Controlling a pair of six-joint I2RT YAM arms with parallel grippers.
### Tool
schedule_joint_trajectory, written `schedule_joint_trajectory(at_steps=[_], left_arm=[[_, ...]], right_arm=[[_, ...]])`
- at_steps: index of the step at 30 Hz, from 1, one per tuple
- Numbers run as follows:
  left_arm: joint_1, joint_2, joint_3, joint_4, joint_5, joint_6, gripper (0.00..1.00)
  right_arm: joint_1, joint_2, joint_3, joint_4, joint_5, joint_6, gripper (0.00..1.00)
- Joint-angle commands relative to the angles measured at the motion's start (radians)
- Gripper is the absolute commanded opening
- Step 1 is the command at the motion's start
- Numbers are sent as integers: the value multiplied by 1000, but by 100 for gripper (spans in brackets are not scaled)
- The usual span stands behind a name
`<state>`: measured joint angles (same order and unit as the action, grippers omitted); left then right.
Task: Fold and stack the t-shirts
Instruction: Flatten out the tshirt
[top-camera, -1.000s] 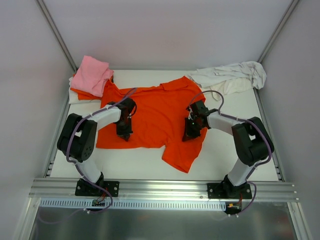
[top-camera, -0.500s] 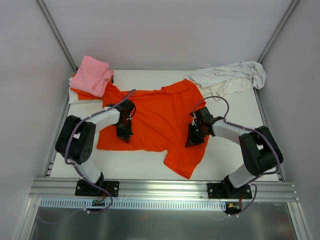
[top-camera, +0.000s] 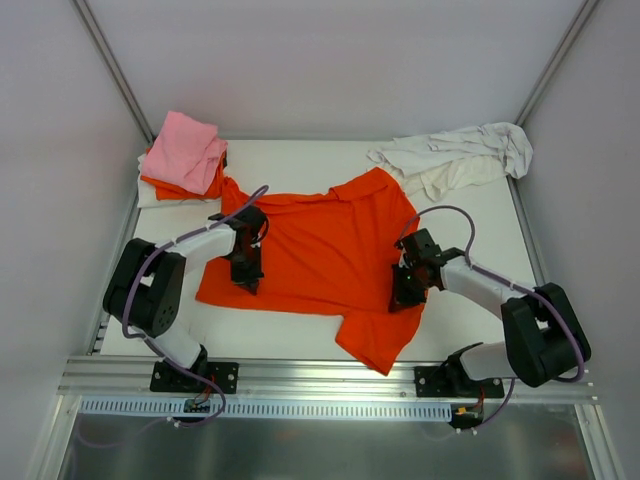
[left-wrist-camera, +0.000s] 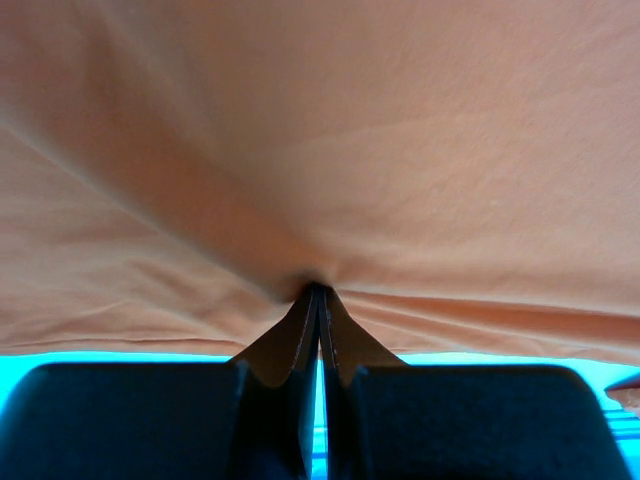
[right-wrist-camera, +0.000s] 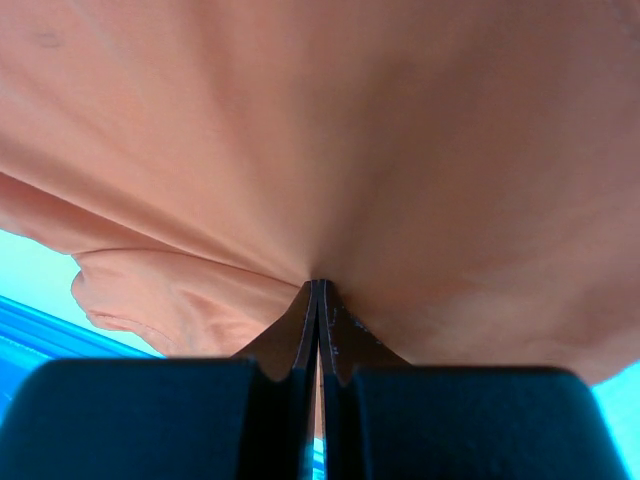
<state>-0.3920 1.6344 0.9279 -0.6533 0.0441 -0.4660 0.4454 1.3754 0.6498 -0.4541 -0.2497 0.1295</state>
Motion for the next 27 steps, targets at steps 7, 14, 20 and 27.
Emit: schedule_joint_trajectory(at_steps=[7, 14, 20, 27], left_arm=[[-2, -114, -70, -106, 40, -25, 0], [-4, -183, -136, -115, 45, -33, 0], [-7, -248, -169, -124, 17, -51, 0], [-8, -240, -155, -94, -36, -69, 0]], right_arm=[[-10, -76, -24, -93, 59, 1, 0], [-10, -134, -44, -115, 59, 33, 0], [-10, -185, -52, -132, 69, 50, 0], [-8, -179, -39, -133, 78, 48, 0]])
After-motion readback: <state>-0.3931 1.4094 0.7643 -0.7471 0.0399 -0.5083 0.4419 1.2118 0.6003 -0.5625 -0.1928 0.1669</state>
